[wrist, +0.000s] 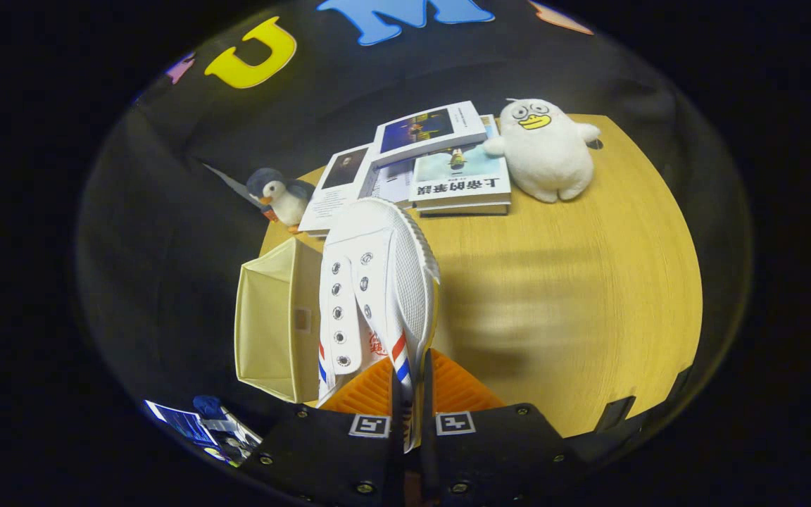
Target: Open the storage box then place both shoes into the box .Put the left shoe in first, then the right shoe, with the right side of both shoes facing outward in a uniform manner.
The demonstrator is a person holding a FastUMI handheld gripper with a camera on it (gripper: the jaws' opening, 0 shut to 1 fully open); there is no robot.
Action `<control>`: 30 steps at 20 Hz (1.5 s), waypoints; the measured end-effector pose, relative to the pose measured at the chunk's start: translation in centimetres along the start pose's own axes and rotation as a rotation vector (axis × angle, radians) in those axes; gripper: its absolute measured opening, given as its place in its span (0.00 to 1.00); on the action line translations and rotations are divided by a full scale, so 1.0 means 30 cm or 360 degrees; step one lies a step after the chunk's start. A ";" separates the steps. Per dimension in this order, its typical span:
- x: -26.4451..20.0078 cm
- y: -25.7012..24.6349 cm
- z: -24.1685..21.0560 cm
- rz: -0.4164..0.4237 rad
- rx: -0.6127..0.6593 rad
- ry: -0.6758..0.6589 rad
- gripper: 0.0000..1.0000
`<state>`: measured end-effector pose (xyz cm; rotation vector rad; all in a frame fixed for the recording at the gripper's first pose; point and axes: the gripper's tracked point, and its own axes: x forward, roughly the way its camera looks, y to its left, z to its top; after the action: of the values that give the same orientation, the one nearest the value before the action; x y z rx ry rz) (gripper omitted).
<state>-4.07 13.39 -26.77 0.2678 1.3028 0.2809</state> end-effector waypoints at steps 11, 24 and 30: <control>0.096 0.395 -0.006 0.0157 -0.0296 0.0129 0.09; 0.285 0.745 -0.054 0.0204 -0.0553 0.0255 0.09; 0.351 0.810 -0.085 0.0184 -0.0586 0.0299 0.09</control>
<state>-5.30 39.93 -28.44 0.0028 1.3934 0.6480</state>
